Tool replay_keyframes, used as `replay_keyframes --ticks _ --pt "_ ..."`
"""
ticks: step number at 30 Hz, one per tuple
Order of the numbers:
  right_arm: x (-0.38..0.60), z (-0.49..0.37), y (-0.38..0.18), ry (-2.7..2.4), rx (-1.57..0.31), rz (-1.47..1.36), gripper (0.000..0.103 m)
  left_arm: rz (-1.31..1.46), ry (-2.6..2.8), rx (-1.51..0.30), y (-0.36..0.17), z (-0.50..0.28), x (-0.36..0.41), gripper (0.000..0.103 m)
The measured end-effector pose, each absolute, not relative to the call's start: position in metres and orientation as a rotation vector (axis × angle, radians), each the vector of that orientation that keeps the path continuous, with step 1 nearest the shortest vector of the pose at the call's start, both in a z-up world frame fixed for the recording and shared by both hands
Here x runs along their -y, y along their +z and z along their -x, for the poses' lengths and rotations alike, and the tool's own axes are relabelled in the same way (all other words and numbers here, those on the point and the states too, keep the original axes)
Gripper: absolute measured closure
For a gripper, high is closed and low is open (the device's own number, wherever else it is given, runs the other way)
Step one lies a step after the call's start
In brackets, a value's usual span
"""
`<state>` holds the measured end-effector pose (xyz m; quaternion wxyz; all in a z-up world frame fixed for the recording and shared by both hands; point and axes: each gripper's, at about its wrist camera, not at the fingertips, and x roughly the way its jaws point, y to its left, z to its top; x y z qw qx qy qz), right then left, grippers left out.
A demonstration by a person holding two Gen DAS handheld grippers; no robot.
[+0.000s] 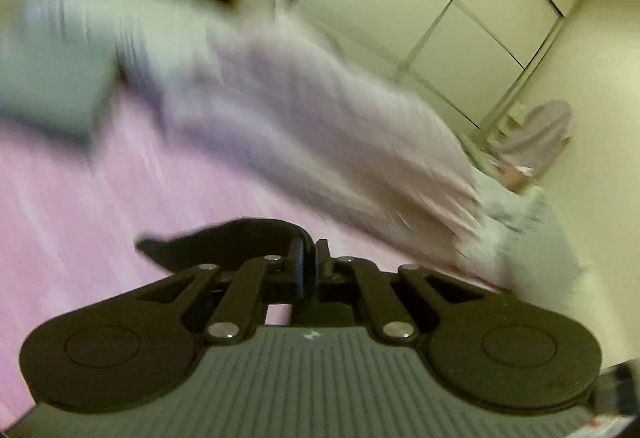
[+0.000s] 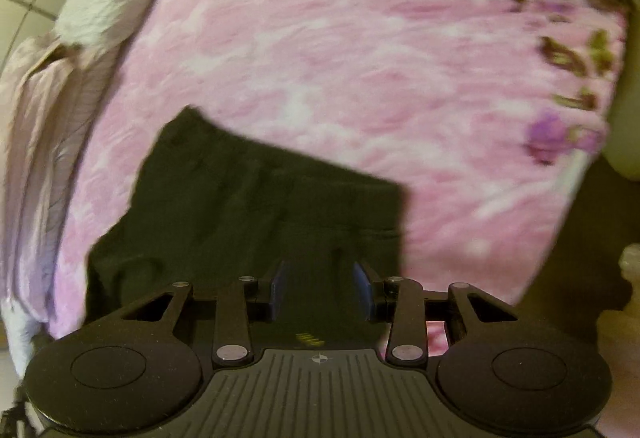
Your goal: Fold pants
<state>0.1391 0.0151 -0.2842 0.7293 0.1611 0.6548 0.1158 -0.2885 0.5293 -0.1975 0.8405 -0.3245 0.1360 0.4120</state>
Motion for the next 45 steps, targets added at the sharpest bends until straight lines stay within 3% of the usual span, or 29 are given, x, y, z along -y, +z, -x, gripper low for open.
replay_keyframes --ticks 2,4,5,6,12,15,23,32,35,37,40,41,42,45 --pt "-0.038 -0.134 -0.28 0.301 -1.441 -0.34 0.068 0.607 0.961 -0.338 -0.188 0.319 -0.553 0.09" --pt "-0.056 -0.128 -0.278 0.332 -1.441 -0.324 0.068 0.555 1.143 -0.45 -0.204 0.349 -0.573 0.089" --pt "-0.064 -0.125 -0.278 0.341 -1.442 -0.319 0.068 0.567 1.209 -0.502 -0.216 0.363 -0.582 0.078" --pt "-0.072 -0.121 -0.277 0.35 -1.444 -0.316 0.068 0.618 1.276 -0.568 -0.232 0.381 -0.594 0.074" --pt "-0.095 -0.114 -0.283 0.389 -1.408 -0.217 0.063 0.944 1.414 -0.734 -0.299 0.45 -0.585 0.075" --pt "-0.104 -0.128 -0.288 0.431 -1.362 -0.131 0.062 1.006 1.358 -0.773 -0.317 0.431 -0.56 0.075" --pt "-0.149 -0.221 -0.33 0.747 -1.215 -0.006 0.059 1.046 1.261 -0.702 -0.318 0.38 -0.532 0.072" --pt "-0.208 -0.33 -0.448 0.907 -1.3 0.031 0.059 1.094 1.322 -0.608 -0.3 0.356 -0.481 0.071" --pt "-0.204 -0.352 -0.466 1.02 -1.319 -0.084 0.046 1.116 1.36 -0.593 -0.299 0.355 -0.458 0.071" --pt "-0.213 -0.351 -0.469 1.082 -1.301 -0.081 0.046 1.122 1.387 -0.594 -0.298 0.354 -0.444 0.071" --pt "-0.223 -0.347 -0.467 1.111 -1.261 0.001 0.058 1.139 1.414 -0.594 -0.3 0.348 -0.433 0.071" --pt "-0.223 -0.348 -0.464 1.113 -1.262 0.007 0.075 1.139 1.418 -0.598 -0.3 0.345 -0.431 0.071" --pt "-0.22 -0.349 -0.458 1.127 -1.246 -0.006 0.085 1.127 1.42 -0.604 -0.298 0.341 -0.429 0.071" --pt "-0.202 -0.345 -0.426 1.093 -1.125 -0.016 0.088 1.094 1.418 -0.614 -0.289 0.331 -0.425 0.071"
